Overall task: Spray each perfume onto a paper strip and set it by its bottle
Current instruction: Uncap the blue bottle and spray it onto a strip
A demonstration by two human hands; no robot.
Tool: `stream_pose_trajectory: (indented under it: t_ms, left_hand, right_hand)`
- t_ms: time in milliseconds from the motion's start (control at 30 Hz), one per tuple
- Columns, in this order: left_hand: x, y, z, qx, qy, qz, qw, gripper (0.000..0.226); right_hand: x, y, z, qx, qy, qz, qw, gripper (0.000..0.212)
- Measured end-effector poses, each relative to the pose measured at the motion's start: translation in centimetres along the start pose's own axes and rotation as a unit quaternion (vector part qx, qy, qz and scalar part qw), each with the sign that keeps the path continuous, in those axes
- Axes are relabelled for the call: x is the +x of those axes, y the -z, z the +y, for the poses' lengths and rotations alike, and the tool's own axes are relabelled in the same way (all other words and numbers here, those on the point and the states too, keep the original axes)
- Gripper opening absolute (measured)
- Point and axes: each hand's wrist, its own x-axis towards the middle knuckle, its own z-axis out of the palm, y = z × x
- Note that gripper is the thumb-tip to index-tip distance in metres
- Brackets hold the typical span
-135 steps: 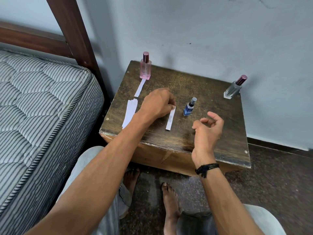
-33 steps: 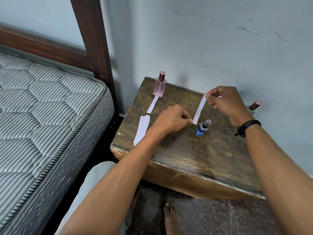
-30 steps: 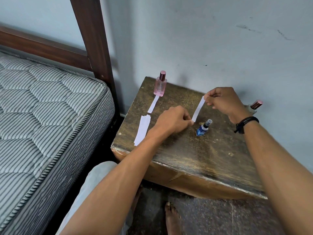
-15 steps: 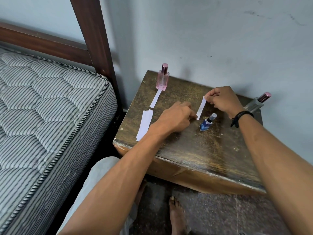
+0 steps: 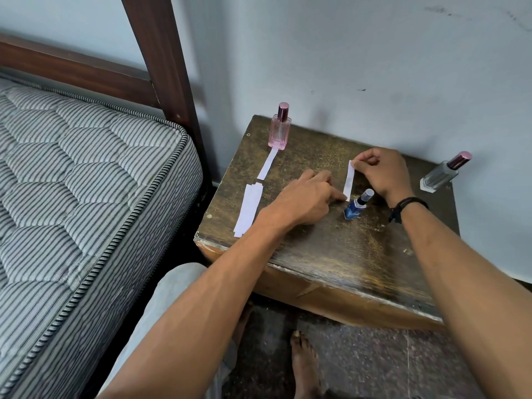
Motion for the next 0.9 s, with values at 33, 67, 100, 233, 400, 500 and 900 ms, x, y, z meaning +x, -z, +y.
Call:
stream_pose_trajectory:
  t_ms: [33,67,100,233,400,500,900]
  left_hand:
    - [0.0,0.0,0.0,0.000,0.001,0.001,1.000,0.043]
    - [0.0,-0.1,0.0,-0.001,0.001,0.000,1.000,0.043]
    - [0.0,-0.1,0.0,-0.001,0.001,0.001,1.000,0.043]
    - [0.1,-0.2,-0.1,-0.005,-0.001,0.008,1.000,0.043]
    - [0.2,-0.3,-0.2,-0.021,-0.003,0.020,1.000,0.039]
    - [0.2,-0.2,-0.3,-0.045,-0.001,0.021,0.999,0.037]
    - [0.5,0.3,-0.6,-0.104,0.031,0.036,0.993,0.031]
  right_hand:
    - [-0.1,-0.1,0.1,0.003,0.003,0.005,1.000,0.005]
    - [-0.1,-0.1,0.1,0.006,0.006,0.008,1.000,0.006]
    - [-0.1,-0.1,0.1,0.008,0.005,0.009,1.000,0.006]
    - [-0.3,0.0,-0.1,-0.002,0.000,0.007,1.000,0.005]
    - [-0.4,-0.1,-0.1,0.009,-0.005,0.013,1.000,0.004]
    - [-0.4,-0.1,-0.1,0.061,-0.023,0.017,0.998,0.006]
    - [-9.0,3.1,0.6,0.206,-0.100,0.020,0.973,0.030]
